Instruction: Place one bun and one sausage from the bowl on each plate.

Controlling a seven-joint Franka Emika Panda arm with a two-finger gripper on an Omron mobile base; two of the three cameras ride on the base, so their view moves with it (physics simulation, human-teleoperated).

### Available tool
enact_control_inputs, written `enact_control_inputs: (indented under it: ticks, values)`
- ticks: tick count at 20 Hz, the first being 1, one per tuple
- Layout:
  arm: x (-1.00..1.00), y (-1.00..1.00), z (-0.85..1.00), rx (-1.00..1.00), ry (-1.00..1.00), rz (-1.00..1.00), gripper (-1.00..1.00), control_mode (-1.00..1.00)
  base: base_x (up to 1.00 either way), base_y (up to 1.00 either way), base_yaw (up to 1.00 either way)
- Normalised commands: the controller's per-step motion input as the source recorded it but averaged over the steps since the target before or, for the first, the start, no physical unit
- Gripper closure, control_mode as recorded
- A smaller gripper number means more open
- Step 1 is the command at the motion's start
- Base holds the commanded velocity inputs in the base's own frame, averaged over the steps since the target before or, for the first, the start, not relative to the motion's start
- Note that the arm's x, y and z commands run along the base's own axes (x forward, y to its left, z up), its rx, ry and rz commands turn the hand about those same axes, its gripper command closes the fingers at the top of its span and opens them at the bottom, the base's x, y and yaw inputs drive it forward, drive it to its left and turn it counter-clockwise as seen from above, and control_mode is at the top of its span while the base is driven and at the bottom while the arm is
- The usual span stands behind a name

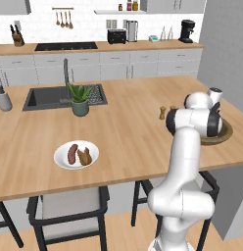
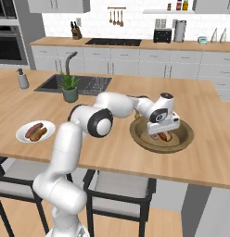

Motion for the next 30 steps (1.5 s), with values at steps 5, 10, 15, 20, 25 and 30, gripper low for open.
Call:
enact_control_inputs:
  ticks: [5, 10, 15, 20, 25, 30]
  values:
    - [0.32, -0.2, -0.2, 0.0, 0.0, 0.0, -1.0, -1.0, 0.0, 0.0, 0.0]
    - [0.03, -0.03, -0.34, 0.0, 0.0, 0.0, 1.0, -1.0, 0.0, 0.0, 0.0]
    - [0.0, 0.0, -0.06, 0.0, 0.0, 0.0, 1.0, -1.0, 0.0, 0.0, 0.0]
    - [-0.27, 0.04, 0.04, 0.0, -0.01, 0.0, 1.0, -1.0, 0.0, 0.0, 0.0]
    - [-0.37, 0.27, 0.38, 0.0, -0.02, 0.0, 1.0, -1.0, 0.0, 0.0, 0.0]
    - [-0.32, 0.69, 0.46, -0.01, -0.01, 0.0, 1.0, -1.0, 0.0, 0.0, 0.0]
